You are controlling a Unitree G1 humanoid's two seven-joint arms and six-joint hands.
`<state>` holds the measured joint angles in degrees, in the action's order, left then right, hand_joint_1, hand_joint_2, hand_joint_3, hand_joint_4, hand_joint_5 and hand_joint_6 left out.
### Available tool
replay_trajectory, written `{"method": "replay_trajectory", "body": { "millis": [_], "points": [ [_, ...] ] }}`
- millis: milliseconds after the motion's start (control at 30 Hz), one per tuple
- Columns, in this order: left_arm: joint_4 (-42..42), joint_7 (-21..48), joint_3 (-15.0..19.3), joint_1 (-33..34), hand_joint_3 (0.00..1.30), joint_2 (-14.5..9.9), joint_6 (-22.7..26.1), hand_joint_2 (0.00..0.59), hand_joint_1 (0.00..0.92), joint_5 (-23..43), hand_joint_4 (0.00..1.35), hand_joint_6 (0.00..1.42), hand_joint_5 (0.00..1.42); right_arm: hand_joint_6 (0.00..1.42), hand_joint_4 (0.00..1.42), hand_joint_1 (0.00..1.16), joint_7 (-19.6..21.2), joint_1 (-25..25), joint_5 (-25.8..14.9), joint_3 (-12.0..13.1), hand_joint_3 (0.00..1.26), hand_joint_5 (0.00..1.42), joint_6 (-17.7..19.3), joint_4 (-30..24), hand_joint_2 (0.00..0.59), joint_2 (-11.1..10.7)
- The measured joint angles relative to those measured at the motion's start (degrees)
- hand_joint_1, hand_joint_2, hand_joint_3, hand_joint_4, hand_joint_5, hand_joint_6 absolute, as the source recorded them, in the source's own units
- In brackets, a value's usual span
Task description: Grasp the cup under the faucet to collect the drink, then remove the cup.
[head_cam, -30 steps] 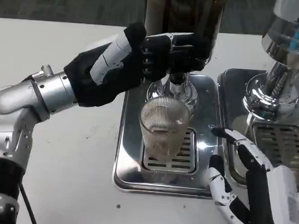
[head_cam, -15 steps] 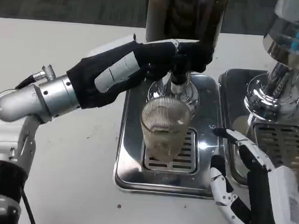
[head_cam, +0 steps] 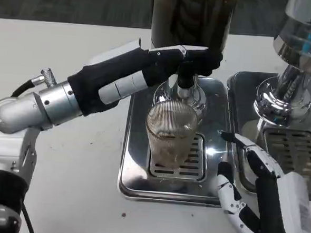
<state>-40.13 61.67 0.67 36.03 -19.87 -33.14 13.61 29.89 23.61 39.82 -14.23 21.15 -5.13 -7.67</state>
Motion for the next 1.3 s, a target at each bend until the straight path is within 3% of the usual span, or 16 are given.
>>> {"method": "replay_trajectory", "body": {
  "millis": [767,900,1100,1300],
  "points": [
    [0.00,-4.83,-2.43,-1.85,0.19,-0.57,-9.19,0.086,0.000,-2.55,0.12,0.04,0.14,0.18,0.22,0.30,-3.09,0.07,-2.56,1.57,0.28,0.21,0.00,-2.11,0.480,-1.19],
    [0.00,-5.79,-3.18,-1.92,0.19,-1.03,-10.61,0.086,0.000,-3.05,0.12,0.04,0.14,0.18,0.20,0.35,-4.17,0.07,-3.43,2.00,0.26,0.21,0.00,-2.38,0.399,-1.28],
    [0.00,-7.48,-4.46,-1.98,0.19,-1.69,-13.15,0.085,0.000,-4.13,0.12,0.04,0.14,0.18,0.16,0.46,-8.47,-0.18,-9.46,2.79,0.19,0.18,0.02,-4.07,0.288,-1.30],
    [0.00,-8.93,-5.57,-1.98,0.19,-2.32,-15.14,0.085,0.000,-5.29,0.11,0.04,0.14,0.15,0.09,0.56,-14.55,-0.80,-15.10,3.80,0.12,0.13,0.02,-4.60,0.243,-1.92]
  ]
}}
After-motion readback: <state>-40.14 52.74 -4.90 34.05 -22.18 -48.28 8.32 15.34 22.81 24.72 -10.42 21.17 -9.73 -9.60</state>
